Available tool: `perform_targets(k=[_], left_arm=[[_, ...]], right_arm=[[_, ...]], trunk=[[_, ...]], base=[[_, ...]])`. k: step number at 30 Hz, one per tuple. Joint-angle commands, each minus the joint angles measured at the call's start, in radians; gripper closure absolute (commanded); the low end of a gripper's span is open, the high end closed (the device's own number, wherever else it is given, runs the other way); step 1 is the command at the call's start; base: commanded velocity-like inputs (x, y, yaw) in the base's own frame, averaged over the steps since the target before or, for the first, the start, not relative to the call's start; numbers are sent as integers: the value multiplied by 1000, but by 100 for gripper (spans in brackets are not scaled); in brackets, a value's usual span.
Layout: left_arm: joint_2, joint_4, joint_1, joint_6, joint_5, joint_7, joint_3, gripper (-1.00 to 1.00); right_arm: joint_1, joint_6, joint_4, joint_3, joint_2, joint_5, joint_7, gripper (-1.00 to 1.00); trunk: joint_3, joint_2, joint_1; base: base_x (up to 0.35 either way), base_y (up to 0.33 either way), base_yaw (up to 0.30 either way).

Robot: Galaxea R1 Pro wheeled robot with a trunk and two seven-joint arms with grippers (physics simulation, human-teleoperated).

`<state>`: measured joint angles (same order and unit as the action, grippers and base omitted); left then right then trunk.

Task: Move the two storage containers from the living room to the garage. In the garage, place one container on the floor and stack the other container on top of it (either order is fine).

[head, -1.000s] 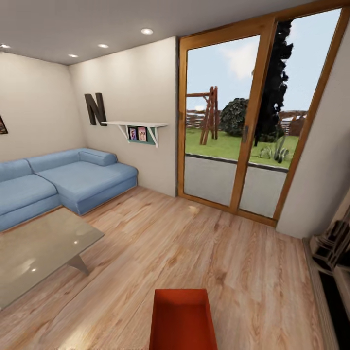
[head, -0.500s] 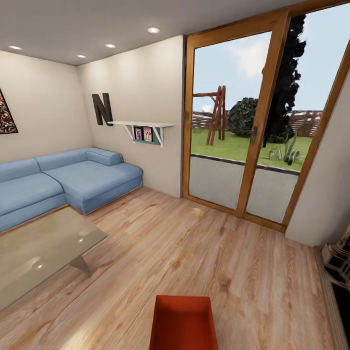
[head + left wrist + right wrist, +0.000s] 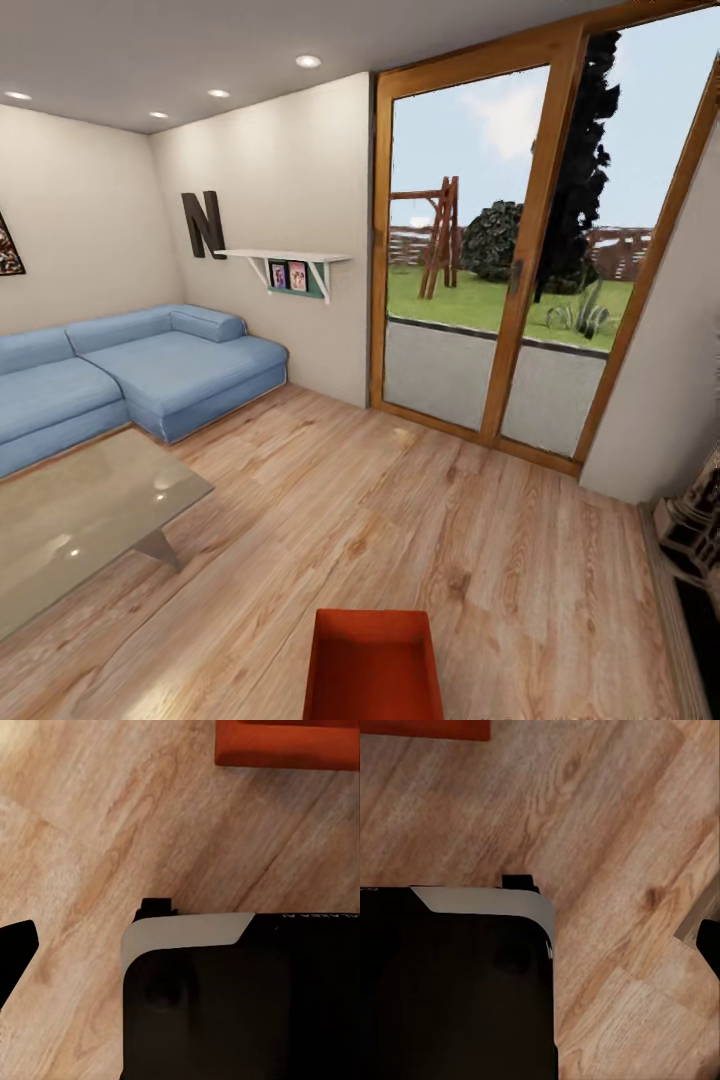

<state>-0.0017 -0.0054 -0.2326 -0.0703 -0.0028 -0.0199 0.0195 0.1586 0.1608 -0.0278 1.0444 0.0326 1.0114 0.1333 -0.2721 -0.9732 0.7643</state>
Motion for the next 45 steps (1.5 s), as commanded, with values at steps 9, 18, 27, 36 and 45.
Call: perform_targets(k=[9, 18, 27, 36, 45], left_arm=[[0, 1, -1, -3, 0, -3, 2, -100], [0, 1, -1, -3, 0, -3, 2, -100], [0, 1, -1, -3, 0, -3, 2, -100], [0, 1, -1, -3, 0, -3, 2, -100], [0, 1, -1, -3, 0, -2, 2, -100]], right_arm=[[1, 3, -3, 8, 1, 7, 0, -100], [1, 3, -3, 8, 1, 7, 0, -100], [1, 3, -3, 8, 1, 7, 0, -100], [1, -1, -3, 8, 2, 7, 0, -100], [1, 0, -3, 8, 1, 7, -1, -100]], trunk=[[-1, -1, 0], [-1, -1, 0], [-1, -1, 0], [-1, -1, 0], [-7, -1, 0]], base=[[64, 0, -115], [223, 0, -1], [17, 0, 0], [1, 0, 0], [0, 0, 0]])
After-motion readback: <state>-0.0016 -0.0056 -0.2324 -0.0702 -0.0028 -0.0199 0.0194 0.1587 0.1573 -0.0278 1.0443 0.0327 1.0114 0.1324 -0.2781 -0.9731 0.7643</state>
